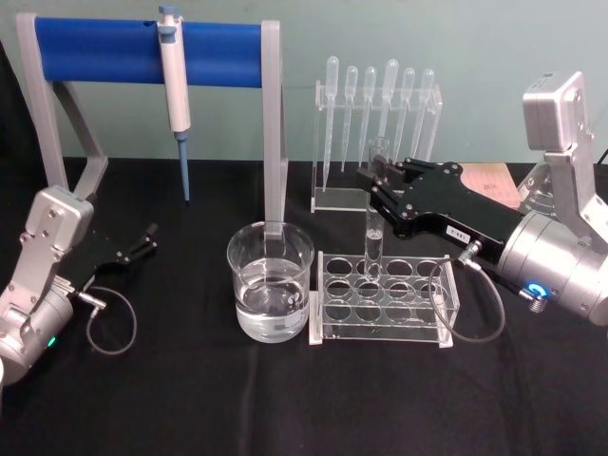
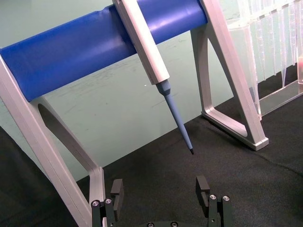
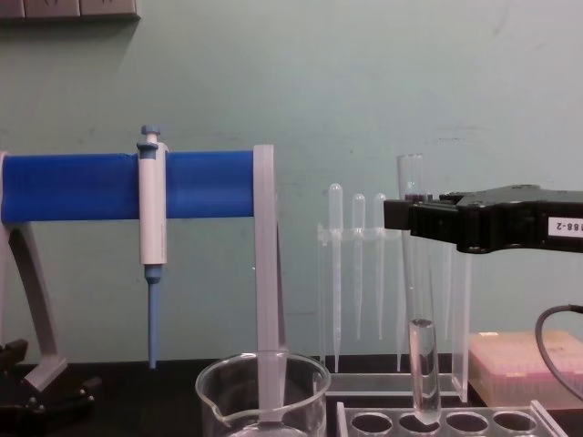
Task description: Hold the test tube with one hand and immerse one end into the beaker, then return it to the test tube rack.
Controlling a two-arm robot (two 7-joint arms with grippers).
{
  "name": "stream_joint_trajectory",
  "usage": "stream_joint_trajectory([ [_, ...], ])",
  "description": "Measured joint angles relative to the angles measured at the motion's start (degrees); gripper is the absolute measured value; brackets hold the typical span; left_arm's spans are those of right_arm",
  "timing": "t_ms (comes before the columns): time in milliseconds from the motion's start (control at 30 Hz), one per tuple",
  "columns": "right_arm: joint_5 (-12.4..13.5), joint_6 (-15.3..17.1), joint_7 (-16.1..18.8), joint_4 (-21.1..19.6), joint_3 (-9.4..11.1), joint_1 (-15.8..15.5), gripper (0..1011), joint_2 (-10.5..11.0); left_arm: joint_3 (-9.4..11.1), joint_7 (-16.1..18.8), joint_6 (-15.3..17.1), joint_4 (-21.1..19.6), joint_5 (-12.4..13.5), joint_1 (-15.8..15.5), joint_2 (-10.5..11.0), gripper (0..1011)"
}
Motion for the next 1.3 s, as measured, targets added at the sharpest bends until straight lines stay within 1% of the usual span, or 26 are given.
stream_joint_trajectory([
  [967, 0.04, 0.0, -0.03, -0.14, -0.01, 0.16, 224, -0.06, 0.0, 0.0, 0.0, 0.0, 0.0, 0.0, 0.0, 1000],
  [1133, 0.08, 0.0, -0.03, -0.87, -0.37, 1.13, 224, -0.5, 0.0, 0.0, 0.0, 0.0, 0.0, 0.0, 0.0, 1000],
  [1267, 0.21, 0.06, 0.04, -1.36, -1.11, 2.82, 224, -1.32, 0.0, 0.0, 0.0, 0.0, 0.0, 0.0, 0.0, 1000],
  [1300, 0.24, 0.08, 0.22, -1.36, -1.59, 3.73, 224, -1.86, 0.0, 0.0, 0.0, 0.0, 0.0, 0.0, 0.0, 1000],
])
